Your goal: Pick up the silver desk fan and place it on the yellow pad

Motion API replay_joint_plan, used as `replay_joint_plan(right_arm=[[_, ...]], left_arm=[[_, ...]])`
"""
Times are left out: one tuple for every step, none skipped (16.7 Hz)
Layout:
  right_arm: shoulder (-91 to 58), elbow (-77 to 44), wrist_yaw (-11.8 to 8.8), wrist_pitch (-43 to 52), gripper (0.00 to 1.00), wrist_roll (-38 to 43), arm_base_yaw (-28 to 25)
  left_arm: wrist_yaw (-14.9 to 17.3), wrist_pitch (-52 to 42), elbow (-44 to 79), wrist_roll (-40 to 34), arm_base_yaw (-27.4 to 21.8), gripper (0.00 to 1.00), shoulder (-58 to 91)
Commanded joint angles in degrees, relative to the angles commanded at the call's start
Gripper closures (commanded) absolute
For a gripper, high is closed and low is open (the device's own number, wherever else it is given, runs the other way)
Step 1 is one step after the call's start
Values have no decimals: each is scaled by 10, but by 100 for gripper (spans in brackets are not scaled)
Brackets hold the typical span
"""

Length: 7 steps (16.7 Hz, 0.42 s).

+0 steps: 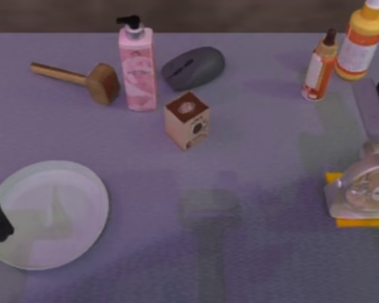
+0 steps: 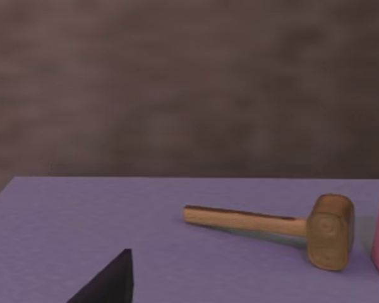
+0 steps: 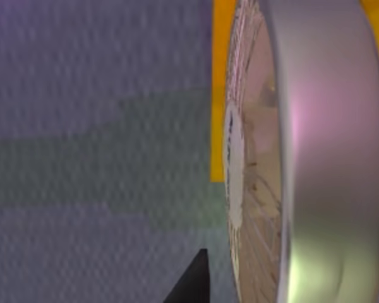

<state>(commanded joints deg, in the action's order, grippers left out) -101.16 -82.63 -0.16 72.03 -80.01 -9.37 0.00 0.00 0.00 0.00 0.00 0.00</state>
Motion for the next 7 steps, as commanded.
replay_joint_plan(right_arm=[[0,0,0,0,2,0,0],[0,0,0,0,0,0,0],[0,0,0,0,0,0,0],[0,0,0,0,0,0,0],[0,0,0,0,0,0,0],[0,0,0,0,0,0,0],[0,0,0,0,0,0,0]], left_arm=[[0,0,0,0,0,0,0],[0,0,0,0,0,0,0],[0,0,0,0,0,0,0],[0,0,0,0,0,0,0],[0,0,0,0,0,0,0],[0,0,0,0,0,0,0],[0,0,0,0,0,0,0]])
